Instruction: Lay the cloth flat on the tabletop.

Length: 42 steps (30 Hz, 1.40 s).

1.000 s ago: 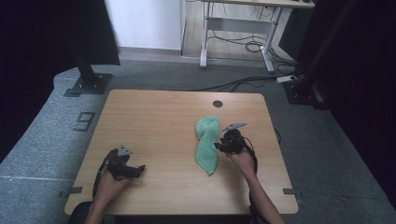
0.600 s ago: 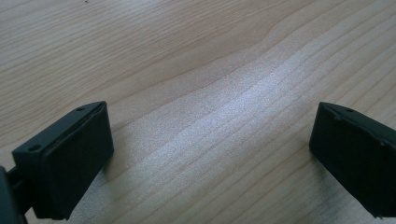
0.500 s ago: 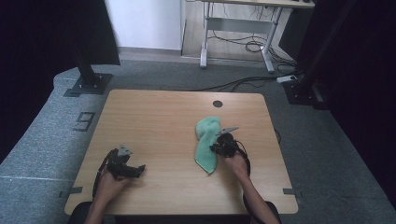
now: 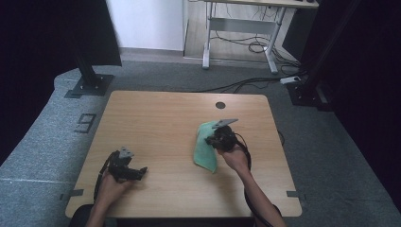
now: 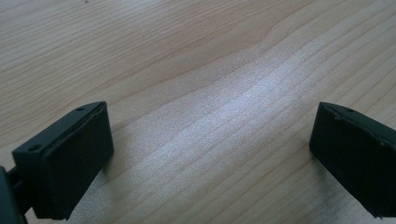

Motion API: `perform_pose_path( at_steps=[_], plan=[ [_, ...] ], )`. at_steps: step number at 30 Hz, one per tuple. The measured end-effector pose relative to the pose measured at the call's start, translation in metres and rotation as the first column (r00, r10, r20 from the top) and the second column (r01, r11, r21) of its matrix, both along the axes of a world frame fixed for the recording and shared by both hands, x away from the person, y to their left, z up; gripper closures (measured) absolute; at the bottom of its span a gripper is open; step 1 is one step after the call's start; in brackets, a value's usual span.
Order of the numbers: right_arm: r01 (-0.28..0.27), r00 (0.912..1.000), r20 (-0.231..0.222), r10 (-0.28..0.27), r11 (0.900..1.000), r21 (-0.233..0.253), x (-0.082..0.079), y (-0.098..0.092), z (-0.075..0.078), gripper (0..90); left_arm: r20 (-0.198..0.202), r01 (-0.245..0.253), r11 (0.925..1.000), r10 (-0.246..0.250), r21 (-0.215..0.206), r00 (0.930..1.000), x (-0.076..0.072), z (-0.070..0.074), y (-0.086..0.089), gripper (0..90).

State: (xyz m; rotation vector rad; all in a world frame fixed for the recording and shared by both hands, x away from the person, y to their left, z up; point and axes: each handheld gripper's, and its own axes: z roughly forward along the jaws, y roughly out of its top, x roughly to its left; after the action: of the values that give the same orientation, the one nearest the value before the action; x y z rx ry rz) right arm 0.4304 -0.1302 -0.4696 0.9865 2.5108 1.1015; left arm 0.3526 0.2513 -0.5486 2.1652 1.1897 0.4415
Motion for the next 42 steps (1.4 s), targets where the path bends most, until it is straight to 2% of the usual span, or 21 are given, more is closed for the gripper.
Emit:
perform_pose_path(
  at_steps=[3, 4, 5, 6, 8, 10, 11, 13, 19, 29, 30, 32, 34, 37, 42],
  plan=[
    [-0.039, 0.9992, -0.008, 0.039, 0.999, -0.018, 0.003, 0.023, -0.005, 84.8, 0.000, 0.000, 1.0000, 0.000, 0.000, 1.0000, 0.000, 0.000, 0.000, 0.0],
    [-0.039, 0.9992, -0.008, 0.039, 0.999, -0.018, 0.003, 0.023, -0.005, 84.8, 0.000, 0.000, 1.0000, 0.000, 0.000, 1.0000, 0.000, 0.000, 0.000, 0.0],
    [-0.062, 0.9980, -0.017, 0.062, 0.998, -0.024, 0.004, 0.037, -0.010, 84.3, 0.000, 0.000, 1.0000, 0.000, 0.000, 1.0000, 0.000, 0.000, 0.000, 0.0],
    [-0.073, 0.9971, -0.023, 0.073, 0.997, -0.026, 0.005, 0.042, -0.013, 83.7, 0.000, 0.000, 1.0000, 0.000, 0.000, 1.0000, 0.000, 0.000, 0.000, 0.0],
    [-0.090, 0.9954, -0.036, 0.089, 0.995, -0.033, 0.005, 0.050, -0.019, 79.6, 0.000, 0.000, 1.0000, 0.000, 0.000, 1.0000, 0.000, 0.000, 0.000, 0.0],
    [-0.099, 0.9939, -0.054, 0.096, 0.994, -0.054, 0.006, 0.053, -0.024, 70.8, 0.000, 0.000, 1.0000, 0.000, 0.000, 1.0000, 0.000, 0.000, 0.000, 0.0],
    [-0.094, 0.9947, -0.048, 0.091, 0.994, -0.061, 0.006, 0.052, -0.024, 67.5, 0.000, 0.000, 1.0000, 0.000, 0.000, 1.0000, 0.000, 0.000, 0.000, 0.0],
    [-0.085, 0.9952, -0.052, 0.083, 0.995, -0.043, 0.007, 0.044, -0.022, 63.0, 0.000, 0.000, 1.0000, 0.000, 0.000, 1.0000, 0.000, 0.000, 0.000, 0.0],
    [-0.019, 0.9985, -0.051, 0.018, 1.000, -0.008, 0.009, 0.010, -0.013, 63.1, 0.000, 0.000, 1.0000, 0.000, 0.000, 1.0000, 0.000, 0.000, 0.000, 0.0],
    [0.068, 0.9938, -0.086, -0.071, 0.997, -0.035, 0.013, -0.029, -0.036, 65.7, -0.001, 0.000, 1.0000, 0.000, 0.000, 1.0000, 0.000, 0.000, 0.000, 0.0],
    [0.069, 0.9935, -0.089, -0.072, 0.997, -0.030, 0.013, -0.030, -0.038, 67.3, -0.001, 0.000, 1.0000, 0.000, 0.000, 1.0000, 0.000, 0.000, 0.000, 0.0],
    [0.067, 0.9928, -0.098, -0.069, 0.997, -0.023, 0.014, -0.031, -0.040, 77.7, -0.001, 0.000, 1.0000, 0.000, 0.000, 1.0000, 0.000, 0.000, 0.000, 0.0],
    [0.065, 0.9939, -0.088, -0.067, 0.998, -0.019, 0.014, -0.028, -0.039, 84.6, -0.001, 0.000, 1.0000, 0.000, 0.000, 1.0000, 0.000, 0.000, 0.000, 0.0],
    [0.057, 0.9967, -0.056, -0.058, 0.998, -0.023, 0.016, -0.019, -0.033, 86.2, 0.000, 0.000, 1.0000, 0.000, 0.000, 1.0000, 0.000, 0.000, 0.000, 0.0],
    [0.009, 0.9999, -0.006, -0.009, 1.000, -0.014, 0.017, 0.006, -0.009, 86.1, 0.000, 0.000, 1.0000, 0.000, 0.000, 1.0000, 0.000, 0.000, 0.000, 0.0]
  ],
)
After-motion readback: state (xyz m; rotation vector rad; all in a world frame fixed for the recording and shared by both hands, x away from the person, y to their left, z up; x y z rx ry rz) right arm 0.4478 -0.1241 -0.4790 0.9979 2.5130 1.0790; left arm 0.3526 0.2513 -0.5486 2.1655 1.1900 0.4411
